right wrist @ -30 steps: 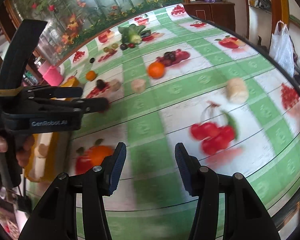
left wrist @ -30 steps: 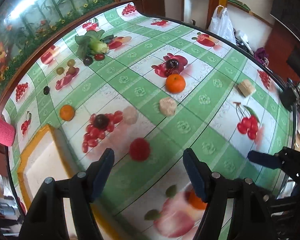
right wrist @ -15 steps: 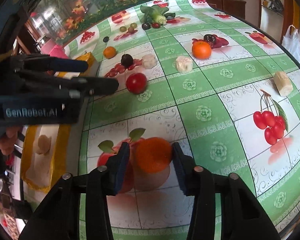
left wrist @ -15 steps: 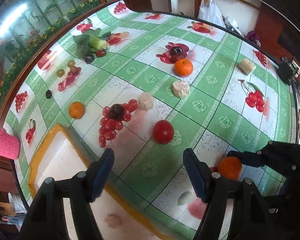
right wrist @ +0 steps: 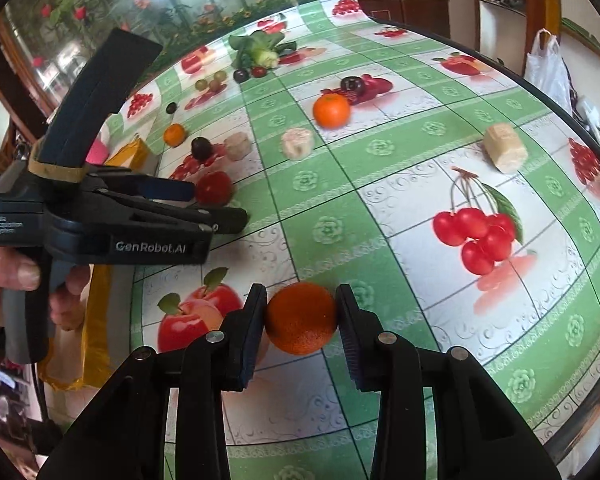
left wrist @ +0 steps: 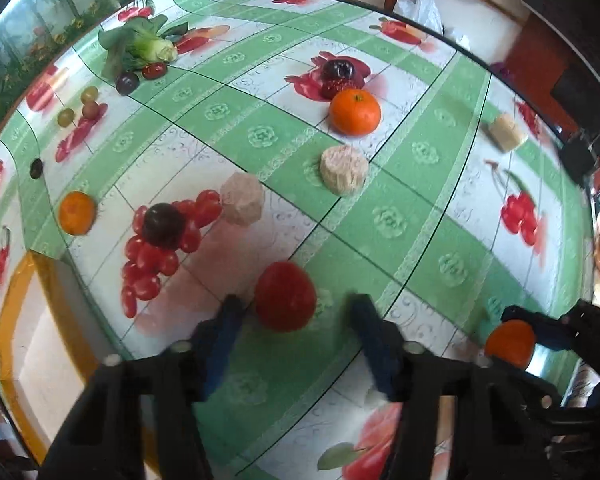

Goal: Organize fruits
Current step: 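Grasp the orange with the right gripper while the left grasps the red tomato, then carry the orange and tomato into the tray and open both grippers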

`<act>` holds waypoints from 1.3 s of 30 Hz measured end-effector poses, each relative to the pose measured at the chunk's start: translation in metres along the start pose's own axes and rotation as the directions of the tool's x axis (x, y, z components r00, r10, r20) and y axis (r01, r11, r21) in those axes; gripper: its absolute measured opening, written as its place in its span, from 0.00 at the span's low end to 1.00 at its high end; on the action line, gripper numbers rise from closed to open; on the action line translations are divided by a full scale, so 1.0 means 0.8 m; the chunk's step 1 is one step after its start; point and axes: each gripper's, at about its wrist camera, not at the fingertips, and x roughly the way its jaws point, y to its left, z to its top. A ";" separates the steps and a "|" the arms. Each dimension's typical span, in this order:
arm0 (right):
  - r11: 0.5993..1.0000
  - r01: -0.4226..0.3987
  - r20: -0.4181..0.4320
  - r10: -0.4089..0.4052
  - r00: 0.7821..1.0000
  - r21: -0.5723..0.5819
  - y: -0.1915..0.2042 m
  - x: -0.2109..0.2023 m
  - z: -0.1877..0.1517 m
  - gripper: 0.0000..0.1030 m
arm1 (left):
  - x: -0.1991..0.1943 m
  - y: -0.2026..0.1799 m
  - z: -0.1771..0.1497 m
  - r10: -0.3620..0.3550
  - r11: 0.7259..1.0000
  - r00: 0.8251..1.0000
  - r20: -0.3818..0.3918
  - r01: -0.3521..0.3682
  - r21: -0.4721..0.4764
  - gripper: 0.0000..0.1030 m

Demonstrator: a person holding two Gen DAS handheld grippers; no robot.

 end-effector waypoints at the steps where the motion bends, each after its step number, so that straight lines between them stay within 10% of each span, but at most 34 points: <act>1: 1.000 0.003 0.002 -0.003 1.000 0.003 -0.001 -0.001 0.000 0.34 | -0.001 0.001 0.001 0.002 1.000 1.000 0.006 -0.002 -0.001 0.36; 22: 1.000 0.020 0.043 -0.020 0.999 -0.003 0.017 -0.034 -0.007 0.34 | -0.066 -0.012 -0.026 -0.061 0.997 0.994 0.091 0.057 0.045 0.30; 39: 0.988 -0.073 0.051 0.081 0.995 -0.135 0.099 -0.042 0.002 0.34 | -0.117 0.057 -0.071 -0.007 0.992 0.989 0.149 0.025 -0.120 0.30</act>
